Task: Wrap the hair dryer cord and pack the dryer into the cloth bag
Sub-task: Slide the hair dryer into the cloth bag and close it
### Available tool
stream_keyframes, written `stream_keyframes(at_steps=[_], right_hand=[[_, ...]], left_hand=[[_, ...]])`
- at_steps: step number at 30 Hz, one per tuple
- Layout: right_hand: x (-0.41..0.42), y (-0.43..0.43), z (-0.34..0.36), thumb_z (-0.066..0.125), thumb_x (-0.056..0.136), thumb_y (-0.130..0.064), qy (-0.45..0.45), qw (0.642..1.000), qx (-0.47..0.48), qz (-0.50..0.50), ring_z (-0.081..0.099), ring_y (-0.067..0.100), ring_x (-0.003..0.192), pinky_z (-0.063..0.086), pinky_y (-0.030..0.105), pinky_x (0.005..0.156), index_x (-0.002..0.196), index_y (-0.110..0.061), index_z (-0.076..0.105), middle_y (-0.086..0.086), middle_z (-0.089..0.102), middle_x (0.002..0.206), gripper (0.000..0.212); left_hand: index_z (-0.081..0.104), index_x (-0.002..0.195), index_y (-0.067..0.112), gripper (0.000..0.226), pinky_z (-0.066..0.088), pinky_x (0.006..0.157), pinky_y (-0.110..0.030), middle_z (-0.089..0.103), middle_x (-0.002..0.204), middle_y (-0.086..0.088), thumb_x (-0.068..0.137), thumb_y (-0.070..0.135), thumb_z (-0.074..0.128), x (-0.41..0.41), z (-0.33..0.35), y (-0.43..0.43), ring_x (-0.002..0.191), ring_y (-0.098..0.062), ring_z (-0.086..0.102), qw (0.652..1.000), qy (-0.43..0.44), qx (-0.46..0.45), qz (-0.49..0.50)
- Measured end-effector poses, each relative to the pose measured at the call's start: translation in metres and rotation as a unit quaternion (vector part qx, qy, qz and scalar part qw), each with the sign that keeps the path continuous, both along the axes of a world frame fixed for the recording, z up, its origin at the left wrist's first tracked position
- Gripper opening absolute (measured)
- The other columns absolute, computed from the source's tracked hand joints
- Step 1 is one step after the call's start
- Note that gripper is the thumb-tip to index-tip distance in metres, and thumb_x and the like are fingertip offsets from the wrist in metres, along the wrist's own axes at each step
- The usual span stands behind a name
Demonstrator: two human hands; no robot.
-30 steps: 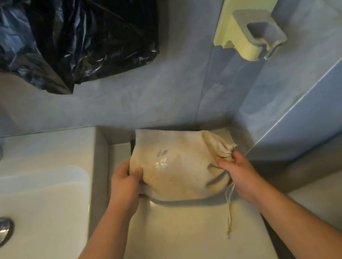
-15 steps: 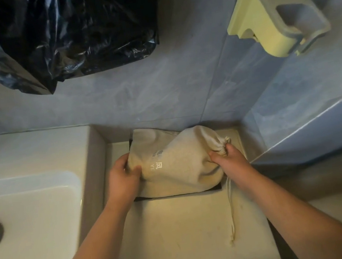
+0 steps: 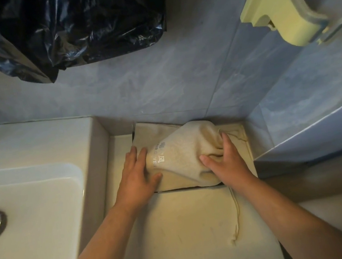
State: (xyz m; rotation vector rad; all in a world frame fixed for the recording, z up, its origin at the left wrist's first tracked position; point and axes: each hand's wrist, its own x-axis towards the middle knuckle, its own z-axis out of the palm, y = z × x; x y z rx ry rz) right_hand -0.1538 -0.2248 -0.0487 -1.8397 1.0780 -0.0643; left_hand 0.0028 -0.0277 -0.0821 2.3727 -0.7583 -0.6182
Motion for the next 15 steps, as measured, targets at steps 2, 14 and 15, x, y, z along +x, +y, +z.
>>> stream_keyframes(at_steps=[2, 14, 15], right_hand=[[0.002, -0.004, 0.002, 0.069, 0.073, -0.058, 0.002, 1.000, 0.011, 0.001, 0.038, 0.018, 0.136, 0.036, 0.034, 0.104, 0.151, -0.037, 0.007, -0.005, 0.031, 0.155, 0.102], [-0.002, -0.006, 0.016, 0.071, 0.075, -0.047, 0.022, 0.999, 0.038, -0.006, 0.037, 0.021, 0.137, 0.034, 0.031, 0.099, 0.152, -0.034, 0.010, 0.000, 0.028, 0.156, 0.099], [-0.003, -0.007, 0.020, 0.070, 0.076, -0.046, 0.032, 0.999, 0.036, -0.004, 0.037, 0.021, 0.137, 0.035, 0.033, 0.100, 0.152, -0.033, 0.011, -0.001, 0.028, 0.156, 0.097]], left_hand=[[0.023, 0.156, 0.025, 0.085, 0.009, 0.121, -0.031, 0.005, 0.168, -0.004, 0.087, 0.035, 0.072, 0.001, -0.001, 0.001, 0.154, -0.021, 0.002, 1.000, -0.003, 0.007, -0.004], [0.040, 0.148, 0.017, 0.096, 0.017, 0.117, -0.028, 0.028, 0.160, -0.010, 0.073, 0.076, 0.046, 0.010, 0.040, 0.002, 0.149, -0.022, 0.022, 0.997, 0.050, 0.039, -0.036], [0.043, 0.145, 0.017, 0.099, 0.019, 0.116, -0.027, 0.035, 0.156, -0.010, 0.068, 0.079, 0.040, 0.011, 0.044, 0.003, 0.147, -0.023, 0.026, 0.997, 0.042, 0.044, -0.046]])
